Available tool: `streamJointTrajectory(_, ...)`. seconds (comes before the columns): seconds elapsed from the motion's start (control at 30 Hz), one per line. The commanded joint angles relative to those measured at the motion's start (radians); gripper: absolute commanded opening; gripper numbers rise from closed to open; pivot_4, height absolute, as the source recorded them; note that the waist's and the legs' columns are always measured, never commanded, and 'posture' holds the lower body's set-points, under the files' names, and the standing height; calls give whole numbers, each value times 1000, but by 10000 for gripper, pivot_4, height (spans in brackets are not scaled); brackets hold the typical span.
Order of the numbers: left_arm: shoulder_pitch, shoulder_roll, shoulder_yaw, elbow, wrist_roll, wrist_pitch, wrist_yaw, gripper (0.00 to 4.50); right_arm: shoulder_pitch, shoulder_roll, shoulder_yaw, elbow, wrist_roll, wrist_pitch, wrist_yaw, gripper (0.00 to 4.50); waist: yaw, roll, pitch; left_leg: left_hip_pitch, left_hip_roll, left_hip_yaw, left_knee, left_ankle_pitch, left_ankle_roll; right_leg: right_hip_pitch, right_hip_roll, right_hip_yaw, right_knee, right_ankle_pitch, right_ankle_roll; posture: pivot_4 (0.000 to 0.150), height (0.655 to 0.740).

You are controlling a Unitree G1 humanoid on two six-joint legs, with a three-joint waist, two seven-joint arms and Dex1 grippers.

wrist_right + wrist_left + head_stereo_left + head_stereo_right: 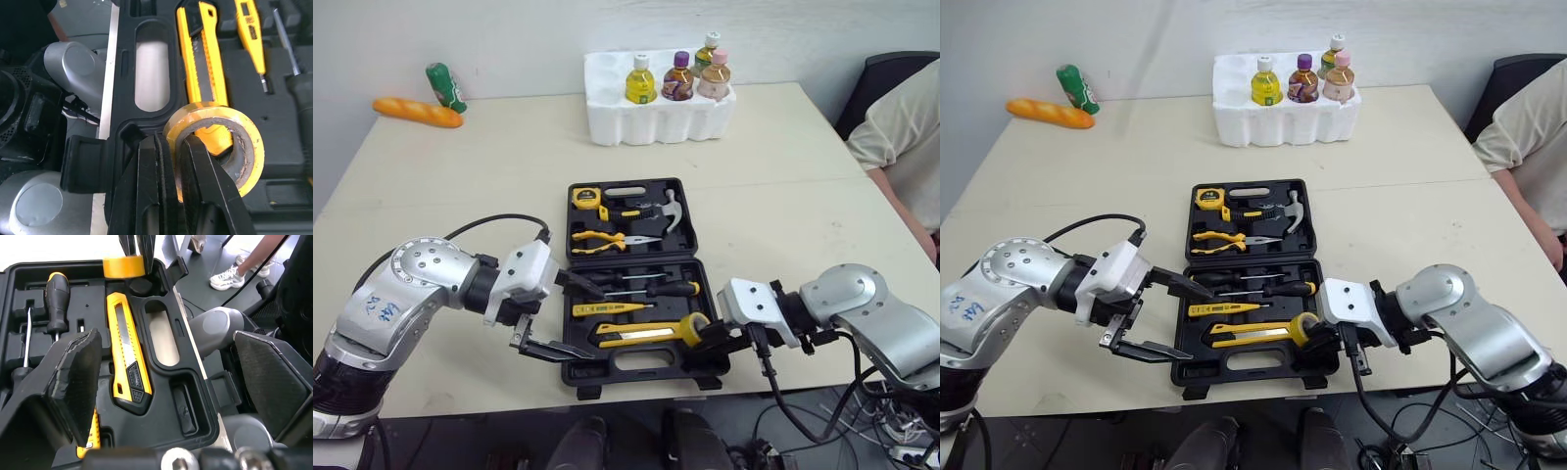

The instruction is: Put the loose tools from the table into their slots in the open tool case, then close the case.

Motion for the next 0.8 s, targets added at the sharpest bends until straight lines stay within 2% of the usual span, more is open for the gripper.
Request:
streamJointTrajectory(0.03,4,-2,28,-26,-11,-3,12,45000,40,-20,15,-18,-42,-58,3,204,0,0,0,0,0,0,0,0,0,0,0,0,0,0,0,1500,7374)
streamJointTrajectory(0.4,9,-47,19,-18,9,-39,40,45000,123,-73,25,-46,-77,-105,17,204,1,-2,-1,1,0,0,0,0,0,2,0,0,-1,0,0,1500,7374)
streamJointTrajectory(0.53,15,-49,23,-14,15,-47,31,45000,130,-121,-1,-89,-5,-40,75,17142,3,-2,-1,1,0,0,0,0,0,1,0,0,-1,0,0,1500,7374)
streamJointTrajectory(0.63,16,-43,18,8,31,-67,13,45000,126,-139,-95,-140,109,12,79,31225,4,-3,-1,0,0,-1,-1,-1,1,1,0,-1,-3,0,0,1500,7374)
streamJointTrajectory(0.8,20,-43,18,25,43,-86,0,45000,149,-138,-196,-130,172,20,58,31225,0,-3,-1,0,0,0,-1,-1,2,2,0,0,-3,0,0,1500,7374)
